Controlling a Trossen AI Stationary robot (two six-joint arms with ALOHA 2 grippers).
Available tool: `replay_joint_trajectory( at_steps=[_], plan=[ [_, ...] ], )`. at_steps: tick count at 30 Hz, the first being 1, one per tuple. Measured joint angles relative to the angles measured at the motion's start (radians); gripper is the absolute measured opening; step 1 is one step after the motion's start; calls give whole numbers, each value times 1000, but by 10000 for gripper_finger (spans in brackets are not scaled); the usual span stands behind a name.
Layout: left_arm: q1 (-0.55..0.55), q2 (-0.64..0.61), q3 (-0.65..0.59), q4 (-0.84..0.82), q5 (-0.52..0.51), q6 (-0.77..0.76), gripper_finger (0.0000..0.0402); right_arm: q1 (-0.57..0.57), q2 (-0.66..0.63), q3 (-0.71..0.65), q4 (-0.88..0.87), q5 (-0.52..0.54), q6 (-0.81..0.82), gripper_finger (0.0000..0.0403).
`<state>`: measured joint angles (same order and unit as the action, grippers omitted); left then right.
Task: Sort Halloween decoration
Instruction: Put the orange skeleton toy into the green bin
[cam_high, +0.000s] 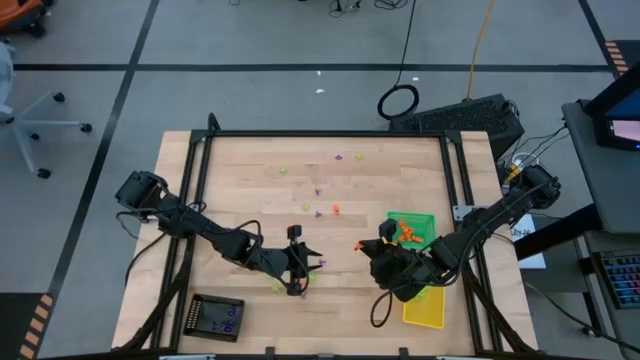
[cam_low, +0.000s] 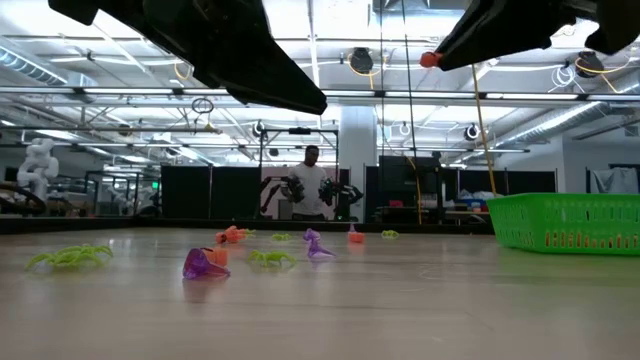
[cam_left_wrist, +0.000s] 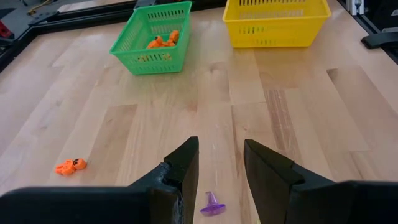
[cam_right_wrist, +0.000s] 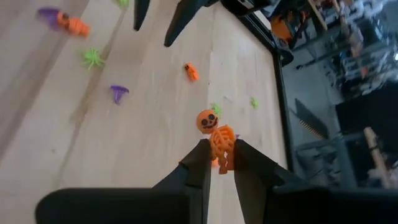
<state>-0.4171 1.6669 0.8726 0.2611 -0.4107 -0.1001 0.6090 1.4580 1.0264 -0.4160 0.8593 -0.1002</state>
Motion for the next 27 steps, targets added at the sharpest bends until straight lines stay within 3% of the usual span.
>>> replay_joint_trajectory(
  at_steps=[10, 22, 27],
  plan=[
    [0, 0, 0, 0, 0, 0, 128, 0, 0, 0, 0, -1, 342, 45],
    [0, 0, 0, 0, 0, 0, 128, 0, 0, 0, 64, -9, 539, 45],
    [0, 0, 0, 0, 0, 0, 128, 0, 0, 0, 101, -79, 541, 45]
  ],
)
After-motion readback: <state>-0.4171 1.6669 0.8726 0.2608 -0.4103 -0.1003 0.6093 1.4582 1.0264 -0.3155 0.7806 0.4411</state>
